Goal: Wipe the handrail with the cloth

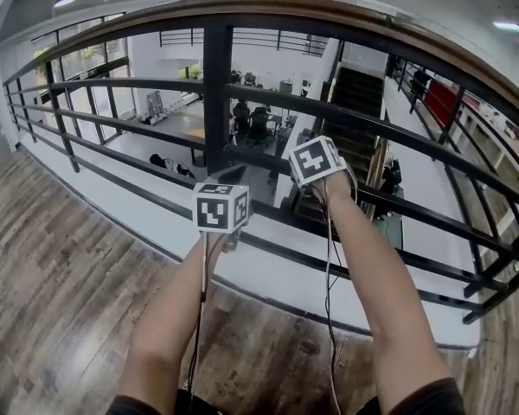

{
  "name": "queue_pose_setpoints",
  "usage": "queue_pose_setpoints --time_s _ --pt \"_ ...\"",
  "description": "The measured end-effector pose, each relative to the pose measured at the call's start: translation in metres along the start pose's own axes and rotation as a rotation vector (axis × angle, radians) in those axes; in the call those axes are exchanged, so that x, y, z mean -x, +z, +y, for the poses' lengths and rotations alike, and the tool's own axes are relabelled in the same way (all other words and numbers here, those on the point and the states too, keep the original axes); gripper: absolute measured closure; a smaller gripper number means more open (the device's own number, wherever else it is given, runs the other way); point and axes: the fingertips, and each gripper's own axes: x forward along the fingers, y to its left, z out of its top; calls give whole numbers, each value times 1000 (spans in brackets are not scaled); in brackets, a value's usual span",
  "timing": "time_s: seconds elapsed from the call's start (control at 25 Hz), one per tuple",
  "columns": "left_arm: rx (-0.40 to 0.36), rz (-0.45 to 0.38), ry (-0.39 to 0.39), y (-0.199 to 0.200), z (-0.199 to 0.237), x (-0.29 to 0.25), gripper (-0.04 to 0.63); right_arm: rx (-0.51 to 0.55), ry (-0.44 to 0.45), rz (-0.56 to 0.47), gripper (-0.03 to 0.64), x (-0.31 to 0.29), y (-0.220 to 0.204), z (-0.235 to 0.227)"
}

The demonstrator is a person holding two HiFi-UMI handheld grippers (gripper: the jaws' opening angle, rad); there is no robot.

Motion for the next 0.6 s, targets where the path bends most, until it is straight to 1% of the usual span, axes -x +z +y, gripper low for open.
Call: queue_pose_setpoints --time_s 0.16,0.32,0.4,0.6 --pt "-44 35 -65 7 -64 -13 592 -6 -10 -2 549 21 -35 -37" --pt "-61 46 -112 10 -115 -24 592 -13 -43 18 549 42 -72 -70" --pt "-70 38 -138 12 -142 -31 592 -47 -65 20 549 53 -92 -93" --pt "-85 34 -184 10 -199 -48 592 -111 -82 9 550 69 -138 -140"
